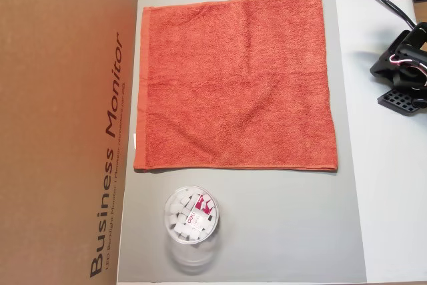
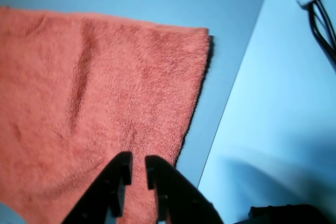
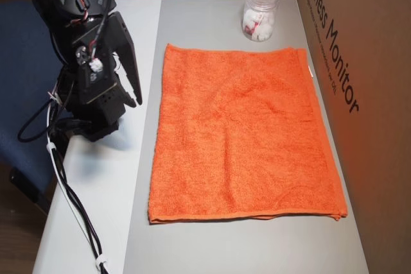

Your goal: Fold the blanket.

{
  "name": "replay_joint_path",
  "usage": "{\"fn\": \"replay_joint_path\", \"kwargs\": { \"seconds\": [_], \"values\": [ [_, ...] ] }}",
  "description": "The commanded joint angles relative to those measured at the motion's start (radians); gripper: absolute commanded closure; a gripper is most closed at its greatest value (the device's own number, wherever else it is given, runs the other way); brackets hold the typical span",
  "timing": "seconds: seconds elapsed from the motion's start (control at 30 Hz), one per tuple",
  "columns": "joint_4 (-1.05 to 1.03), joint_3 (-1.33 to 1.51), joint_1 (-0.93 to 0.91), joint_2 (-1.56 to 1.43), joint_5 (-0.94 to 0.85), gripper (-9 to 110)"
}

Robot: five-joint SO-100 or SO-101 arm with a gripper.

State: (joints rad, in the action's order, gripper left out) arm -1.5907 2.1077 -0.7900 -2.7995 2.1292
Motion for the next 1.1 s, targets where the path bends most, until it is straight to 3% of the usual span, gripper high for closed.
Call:
{"fn": "replay_joint_path", "kwargs": {
  "seconds": [0.0, 0.27, 0.47, 0.63, 1.07],
  "values": [
    [0.000, -0.044, -0.058, 0.018, 0.026, 100],
    [0.002, -0.140, -0.152, 0.242, 0.031, 100],
    [0.003, -0.221, -0.161, 0.394, 0.031, 88],
    [0.012, -0.244, -0.199, 0.474, 0.031, 85],
    [0.411, -0.169, -0.290, 0.735, 0.002, 85]
  ]
}}
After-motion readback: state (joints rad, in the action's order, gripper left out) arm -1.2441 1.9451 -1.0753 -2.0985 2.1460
